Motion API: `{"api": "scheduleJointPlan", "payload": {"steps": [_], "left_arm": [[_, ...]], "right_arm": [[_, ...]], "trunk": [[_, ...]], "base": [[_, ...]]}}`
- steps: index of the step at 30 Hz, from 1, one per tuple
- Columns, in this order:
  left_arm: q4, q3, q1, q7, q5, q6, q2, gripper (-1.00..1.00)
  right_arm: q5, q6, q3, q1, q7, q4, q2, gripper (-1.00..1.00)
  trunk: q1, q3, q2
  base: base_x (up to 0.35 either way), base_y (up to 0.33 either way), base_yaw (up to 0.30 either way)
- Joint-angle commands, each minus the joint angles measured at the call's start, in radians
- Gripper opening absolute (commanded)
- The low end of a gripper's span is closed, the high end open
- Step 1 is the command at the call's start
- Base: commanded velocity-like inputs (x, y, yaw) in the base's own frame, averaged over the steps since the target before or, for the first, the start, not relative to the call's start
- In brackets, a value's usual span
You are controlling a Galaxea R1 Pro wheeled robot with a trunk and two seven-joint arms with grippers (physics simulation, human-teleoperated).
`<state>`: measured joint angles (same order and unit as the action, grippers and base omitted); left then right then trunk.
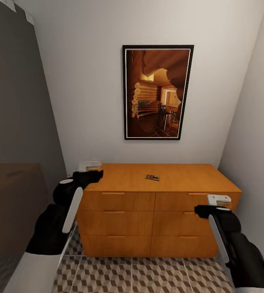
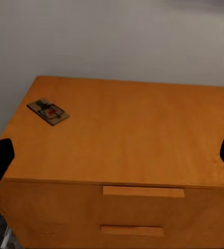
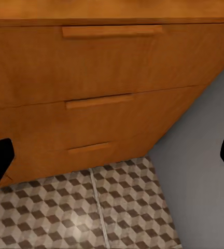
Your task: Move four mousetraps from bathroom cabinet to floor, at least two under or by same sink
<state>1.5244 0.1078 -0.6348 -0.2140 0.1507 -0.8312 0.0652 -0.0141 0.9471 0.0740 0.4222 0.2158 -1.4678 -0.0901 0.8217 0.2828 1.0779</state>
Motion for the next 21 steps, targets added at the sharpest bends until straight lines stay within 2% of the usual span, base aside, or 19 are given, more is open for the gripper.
{"api": "scheduleJointPlan", "payload": {"steps": [1,5,6,10,14,15,18,21], "left_arm": [[-0.003,0.006,-0.029,-0.010,0.009,-0.005,0.011,1.00],[-0.031,0.018,-0.129,-0.012,0.011,-0.011,0.051,1.00],[-0.031,0.018,-0.129,-0.012,0.011,-0.011,0.051,1.00],[-0.085,0.022,-0.221,-0.016,0.012,-0.015,0.073,1.00],[-0.168,0.024,-0.315,-0.016,0.019,-0.019,0.083,1.00],[-0.168,0.024,-0.315,-0.016,0.019,-0.019,0.083,1.00],[-0.265,0.025,-0.383,-0.014,0.022,-0.031,0.086,1.00],[-0.397,0.025,-0.450,-0.010,0.024,-0.056,0.087,1.00]], "right_arm": [[-0.003,0.023,0.000,0.027,0.005,-0.002,-0.001,1.00],[-0.003,0.098,0.000,0.125,0.009,-0.005,0.000,1.00],[-0.003,0.098,0.000,0.125,0.009,-0.005,0.000,1.00],[-0.002,0.100,-0.001,0.220,0.010,-0.007,0.005,1.00],[-0.003,0.100,-0.002,0.305,0.011,-0.007,0.010,1.00],[-0.003,0.100,-0.002,0.305,0.011,-0.007,0.010,1.00],[-0.006,0.100,-0.003,0.366,0.011,-0.005,0.023,1.00],[-0.008,0.100,-0.005,0.429,0.011,0.001,0.048,1.00]], "trunk": [[0.000,0.002,0.001],[0.000,0.002,0.001],[0.000,0.002,0.001],[0.000,0.002,0.001],[0.000,0.002,0.001],[0.000,0.002,0.001],[0.000,0.002,0.001],[0.000,0.002,0.001]], "base": [[0.000,0.000,0.000],[0.000,0.000,0.000],[0.000,0.000,0.000],[0.000,0.000,0.000],[0.000,0.000,0.000],[0.000,0.000,0.000],[0.000,0.000,0.000],[0.000,0.000,0.000]]}}
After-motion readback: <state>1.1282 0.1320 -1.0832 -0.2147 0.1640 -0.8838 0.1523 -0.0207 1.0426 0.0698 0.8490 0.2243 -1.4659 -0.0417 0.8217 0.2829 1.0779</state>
